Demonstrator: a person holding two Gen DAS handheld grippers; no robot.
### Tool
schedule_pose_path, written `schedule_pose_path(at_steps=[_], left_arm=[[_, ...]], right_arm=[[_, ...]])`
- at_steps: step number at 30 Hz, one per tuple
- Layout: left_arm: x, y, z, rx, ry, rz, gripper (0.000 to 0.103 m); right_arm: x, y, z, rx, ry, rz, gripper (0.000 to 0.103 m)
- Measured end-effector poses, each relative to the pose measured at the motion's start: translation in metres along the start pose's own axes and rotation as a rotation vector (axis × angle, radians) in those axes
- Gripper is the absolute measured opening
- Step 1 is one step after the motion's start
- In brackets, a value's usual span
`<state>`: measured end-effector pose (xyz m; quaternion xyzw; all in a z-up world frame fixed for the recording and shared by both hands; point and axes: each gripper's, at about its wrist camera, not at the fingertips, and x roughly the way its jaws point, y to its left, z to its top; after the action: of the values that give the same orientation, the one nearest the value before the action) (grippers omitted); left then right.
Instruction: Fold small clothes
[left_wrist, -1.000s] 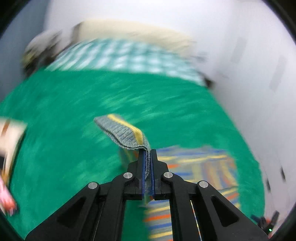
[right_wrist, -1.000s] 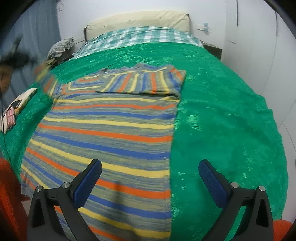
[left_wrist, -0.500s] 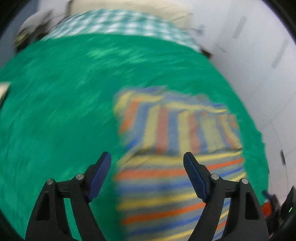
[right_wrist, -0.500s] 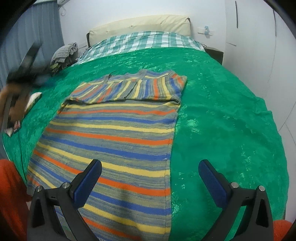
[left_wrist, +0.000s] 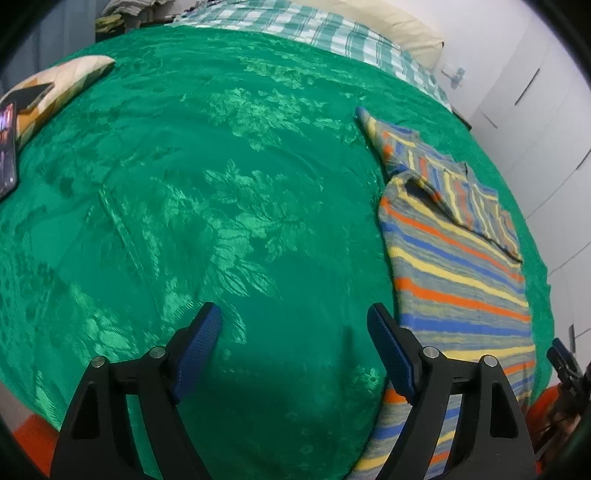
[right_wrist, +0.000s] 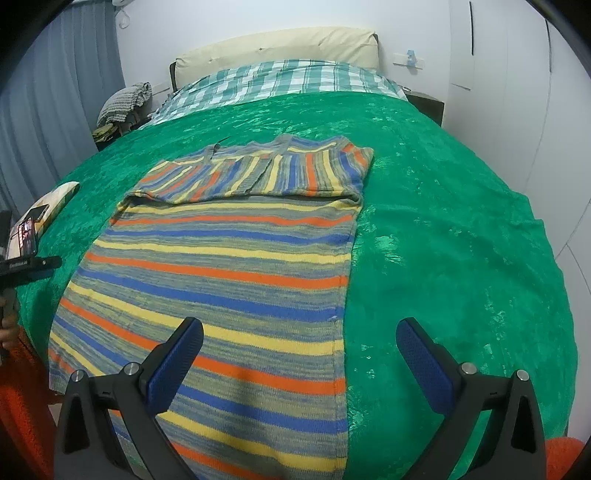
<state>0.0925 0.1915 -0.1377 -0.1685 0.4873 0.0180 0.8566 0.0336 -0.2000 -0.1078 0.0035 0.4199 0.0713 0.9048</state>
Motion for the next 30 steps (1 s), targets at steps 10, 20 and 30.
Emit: schedule_pose_path(at_steps=[10,20,30], left_arm=[[0.024,-0.026,0.016,0.078,0.023,0.002,0.084],[0.09,-0.082,0.083,0.238,0.08,-0.005,0.084],[0.124,-0.1,0.106,0.261,-0.054,0.129,0.007]], right_arm=[[0.003,-0.007,-0.001,0.039,0.014,0.008,0.103],[0.01,-0.007,-0.002,0.045,0.038,0.024,0.103],[0.025,-0.007,-0.004,0.042,0.089,0.02,0.103]])
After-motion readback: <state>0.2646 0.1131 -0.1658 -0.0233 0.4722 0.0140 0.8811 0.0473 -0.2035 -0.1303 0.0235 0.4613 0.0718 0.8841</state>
